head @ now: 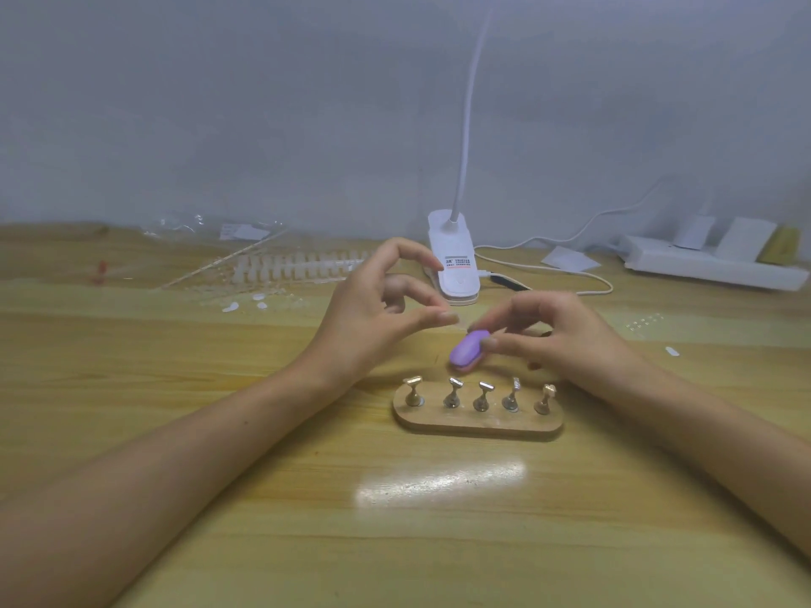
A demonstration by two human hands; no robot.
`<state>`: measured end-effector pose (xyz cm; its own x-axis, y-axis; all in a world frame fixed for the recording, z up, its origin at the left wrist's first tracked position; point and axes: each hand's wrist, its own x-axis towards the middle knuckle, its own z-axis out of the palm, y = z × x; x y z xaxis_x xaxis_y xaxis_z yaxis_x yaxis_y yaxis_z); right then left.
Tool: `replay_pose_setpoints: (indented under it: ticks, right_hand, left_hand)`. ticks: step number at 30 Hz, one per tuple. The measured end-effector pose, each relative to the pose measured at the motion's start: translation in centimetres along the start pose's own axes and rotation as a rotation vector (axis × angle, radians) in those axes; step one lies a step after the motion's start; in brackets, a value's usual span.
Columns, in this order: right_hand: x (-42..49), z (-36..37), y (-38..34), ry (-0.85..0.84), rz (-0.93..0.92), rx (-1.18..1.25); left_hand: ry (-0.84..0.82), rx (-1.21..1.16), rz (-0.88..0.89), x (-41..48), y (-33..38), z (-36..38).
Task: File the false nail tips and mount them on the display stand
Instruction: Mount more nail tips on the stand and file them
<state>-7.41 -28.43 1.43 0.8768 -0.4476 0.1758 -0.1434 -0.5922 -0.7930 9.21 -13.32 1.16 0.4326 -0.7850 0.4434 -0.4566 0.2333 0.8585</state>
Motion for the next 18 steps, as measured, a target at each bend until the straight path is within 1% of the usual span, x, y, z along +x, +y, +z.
replay_pose_setpoints:
  ticks: [1,2,3,6,8,11,14,18]
  right_hand:
    - [-0.1,-0.3,-0.2,0.068,-0.056,-0.122]
    - [-0.2,-0.5,-0.7,0.139,-0.136,-0.194]
    - [-0.3,-0.7,-1.3,0.177,-0.226,-0.216]
    - [-0.9,-0.6,-3.7,0.109,-0.473,-0.232]
    - [-1.4,-0.2,-5.3,0.153,-0.551,-0.305]
    - [-2.2,-0.3,-7.4,0.224,-0.576,-0.311]
    - [-3.0,-0.3,-9.0,0.252,-0.545,-0.254]
    - [-3.4,0.5,-9.6,0.315,-0.500,-0.212]
  left_hand:
    - [-0.002,-0.021,-0.019,0.0,0.2,-0.1]
    - [-0.008,-0.050,-0.042,0.1,0.5,-0.2]
    - [-0.024,-0.082,-0.069,0.1,0.8,-0.3]
    - [-0.126,-0.138,-0.114,0.3,2.0,-0.6]
    - [-0.193,-0.129,-0.125,0.6,3.0,-1.0]
    - [-0.252,-0.121,-0.167,0.9,5.1,-2.3]
    - [-0.311,-0.067,-0.189,1.0,7.0,-3.3]
    - [-0.306,-0.026,-0.208,0.6,7.8,-3.4]
